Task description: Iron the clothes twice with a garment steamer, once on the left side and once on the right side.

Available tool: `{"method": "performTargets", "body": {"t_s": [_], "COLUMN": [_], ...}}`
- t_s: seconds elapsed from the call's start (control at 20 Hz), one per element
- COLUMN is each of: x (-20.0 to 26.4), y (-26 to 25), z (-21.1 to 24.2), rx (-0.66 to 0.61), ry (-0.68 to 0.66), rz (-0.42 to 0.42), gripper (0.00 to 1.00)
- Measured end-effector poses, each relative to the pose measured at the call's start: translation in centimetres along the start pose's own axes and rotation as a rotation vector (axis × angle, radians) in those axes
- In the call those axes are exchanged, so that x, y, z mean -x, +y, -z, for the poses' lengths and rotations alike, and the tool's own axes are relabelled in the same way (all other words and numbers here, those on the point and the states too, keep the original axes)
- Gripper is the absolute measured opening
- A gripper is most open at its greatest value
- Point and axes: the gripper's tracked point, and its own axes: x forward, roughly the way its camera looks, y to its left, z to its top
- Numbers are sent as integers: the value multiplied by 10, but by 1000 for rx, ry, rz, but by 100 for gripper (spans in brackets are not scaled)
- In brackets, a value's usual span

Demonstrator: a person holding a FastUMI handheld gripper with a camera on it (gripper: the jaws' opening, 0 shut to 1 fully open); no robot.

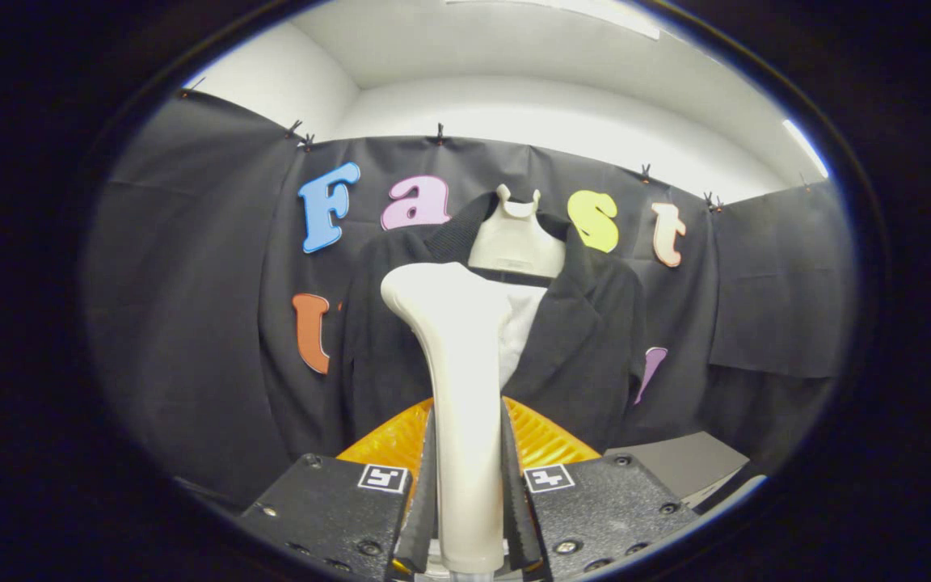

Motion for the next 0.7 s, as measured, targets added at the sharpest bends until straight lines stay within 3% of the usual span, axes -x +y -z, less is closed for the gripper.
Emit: {"method": "performTargets", "body": {"t_s": [0.3,0.7], "x": [-25,-41], "y": [29,43], "z": [-1,30], "rx": [48,69], "ry": [13,70], "rz": [27,31], "gripper": [39,39]}}
